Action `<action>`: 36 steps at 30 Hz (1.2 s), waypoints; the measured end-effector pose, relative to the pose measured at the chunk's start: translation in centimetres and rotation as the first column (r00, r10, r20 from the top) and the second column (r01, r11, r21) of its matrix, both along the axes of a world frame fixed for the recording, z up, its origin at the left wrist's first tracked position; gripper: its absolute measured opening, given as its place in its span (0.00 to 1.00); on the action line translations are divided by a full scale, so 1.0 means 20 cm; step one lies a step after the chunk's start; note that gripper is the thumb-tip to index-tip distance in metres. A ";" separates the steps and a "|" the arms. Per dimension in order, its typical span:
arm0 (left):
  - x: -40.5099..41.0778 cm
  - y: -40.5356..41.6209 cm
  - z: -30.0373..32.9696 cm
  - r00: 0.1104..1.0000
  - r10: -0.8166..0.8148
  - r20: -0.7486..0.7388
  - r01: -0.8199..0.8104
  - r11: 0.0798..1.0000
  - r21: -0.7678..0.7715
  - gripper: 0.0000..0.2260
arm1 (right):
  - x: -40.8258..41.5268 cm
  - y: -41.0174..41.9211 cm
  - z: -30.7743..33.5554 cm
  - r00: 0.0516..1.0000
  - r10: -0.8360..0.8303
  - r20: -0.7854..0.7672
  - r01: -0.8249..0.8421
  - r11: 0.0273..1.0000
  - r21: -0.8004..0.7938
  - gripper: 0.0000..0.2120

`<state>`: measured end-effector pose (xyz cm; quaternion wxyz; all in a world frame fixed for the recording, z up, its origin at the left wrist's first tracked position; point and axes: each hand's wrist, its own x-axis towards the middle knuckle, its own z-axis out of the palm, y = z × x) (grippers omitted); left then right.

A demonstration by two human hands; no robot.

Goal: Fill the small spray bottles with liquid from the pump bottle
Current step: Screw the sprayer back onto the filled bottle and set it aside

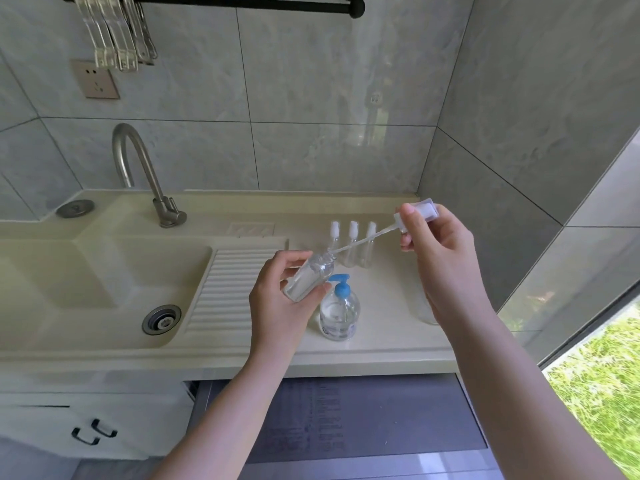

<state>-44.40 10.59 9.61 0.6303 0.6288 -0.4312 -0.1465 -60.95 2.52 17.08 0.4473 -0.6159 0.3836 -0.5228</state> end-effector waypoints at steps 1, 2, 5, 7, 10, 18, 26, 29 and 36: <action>0.00 0.00 0.00 1.000 -0.001 0.016 0.001 1.000 0.002 0.19 | 0.00 0.00 0.00 1.000 0.012 -0.018 -0.013 1.000 -0.007 0.16; 0.00 0.00 0.00 0.999 -0.003 0.034 0.003 1.000 0.003 0.19 | 0.00 0.01 0.00 0.999 0.027 -0.038 -0.027 1.000 -0.015 0.15; -0.01 0.00 0.00 0.996 -0.010 0.090 0.010 1.000 -0.004 0.19 | 0.03 0.01 0.00 0.989 0.107 -0.105 -0.111 0.993 -0.030 0.06; -0.02 -0.01 0.01 0.992 -0.017 0.123 0.018 1.000 -0.008 0.19 | 0.04 0.00 -0.01 0.970 0.178 -0.168 -0.184 0.983 -0.018 0.03; -0.04 -0.01 0.03 0.990 -0.033 0.135 0.036 0.999 -0.020 0.19 | 0.06 -0.01 -0.05 0.939 0.225 -0.258 -0.242 0.970 -0.032 0.10; -0.02 -0.01 0.06 0.993 -0.096 0.068 0.096 0.995 -0.002 0.19 | 0.05 -0.04 -0.01 0.873 0.321 -0.368 -0.368 0.928 -0.064 0.19; -0.02 -0.01 0.10 0.990 -0.144 -0.010 0.144 0.989 0.027 0.18 | 0.05 -0.07 0.07 0.805 0.240 -0.542 -0.347 0.932 -0.104 0.17; -0.02 -0.02 0.12 0.988 -0.157 0.002 0.156 0.987 0.026 0.18 | 0.08 -0.07 0.07 0.821 0.101 -0.561 -0.222 0.963 -0.151 0.11; -0.04 -0.03 0.12 0.986 -0.158 0.060 0.160 0.987 -0.024 0.20 | 0.14 -0.04 0.07 0.674 -0.166 -0.720 -0.020 0.970 -0.242 0.30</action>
